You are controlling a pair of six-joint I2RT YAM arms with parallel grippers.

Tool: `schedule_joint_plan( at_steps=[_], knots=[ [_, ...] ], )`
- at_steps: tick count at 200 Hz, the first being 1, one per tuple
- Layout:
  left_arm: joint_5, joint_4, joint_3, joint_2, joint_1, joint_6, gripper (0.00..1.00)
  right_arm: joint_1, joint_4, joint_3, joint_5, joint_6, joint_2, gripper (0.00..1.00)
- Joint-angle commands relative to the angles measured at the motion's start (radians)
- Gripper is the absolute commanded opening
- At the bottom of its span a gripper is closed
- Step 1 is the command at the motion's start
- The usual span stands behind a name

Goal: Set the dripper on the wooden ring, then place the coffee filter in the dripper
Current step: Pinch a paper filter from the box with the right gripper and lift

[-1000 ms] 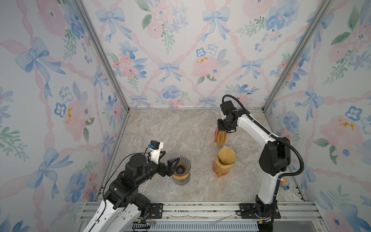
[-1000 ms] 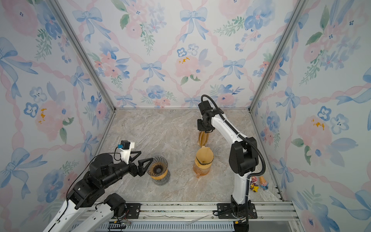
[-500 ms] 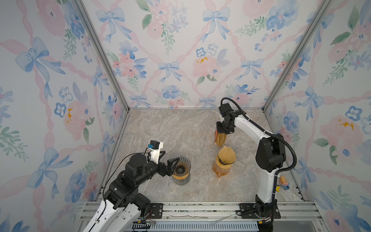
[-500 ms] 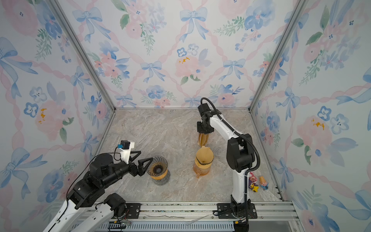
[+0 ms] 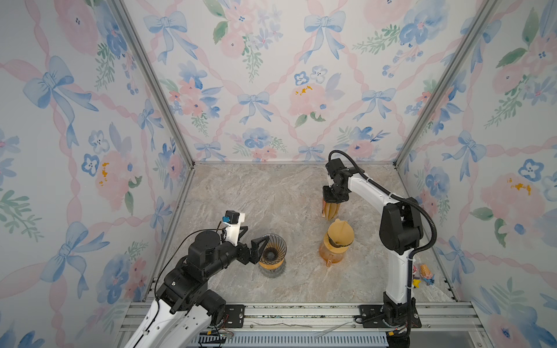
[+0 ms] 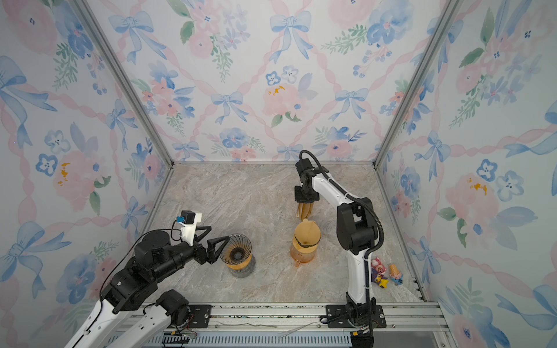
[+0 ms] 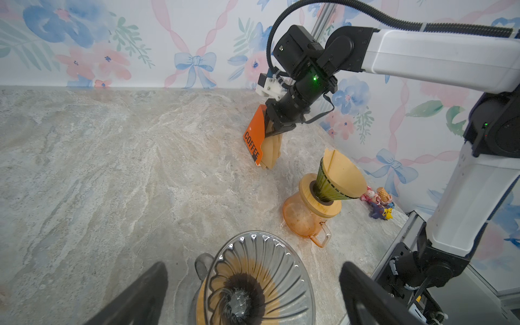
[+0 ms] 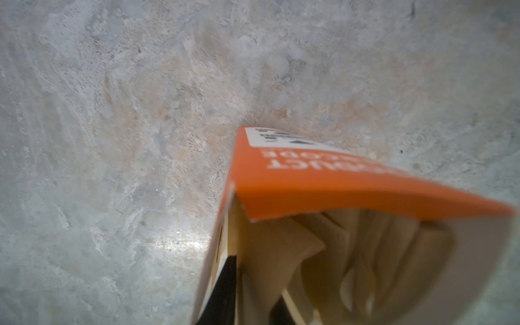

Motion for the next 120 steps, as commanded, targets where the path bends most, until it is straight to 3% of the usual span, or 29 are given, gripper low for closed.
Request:
schedule_joint_plan(
  at_steps=[1,32,120],
  knots=[
    [-0.008,0.020,-0.010,0.008,0.005,0.016,0.97,-0.008,0.011,-0.001,-0.008,0.009,0.006,0.12],
    [-0.006,0.019,-0.009,0.014,0.005,0.016,0.97,-0.008,0.032,-0.044,-0.015,0.007,-0.037,0.06],
    [-0.013,0.020,-0.007,0.024,0.006,0.020,0.97,-0.006,0.099,-0.156,-0.054,-0.012,-0.197,0.04]
  ],
)
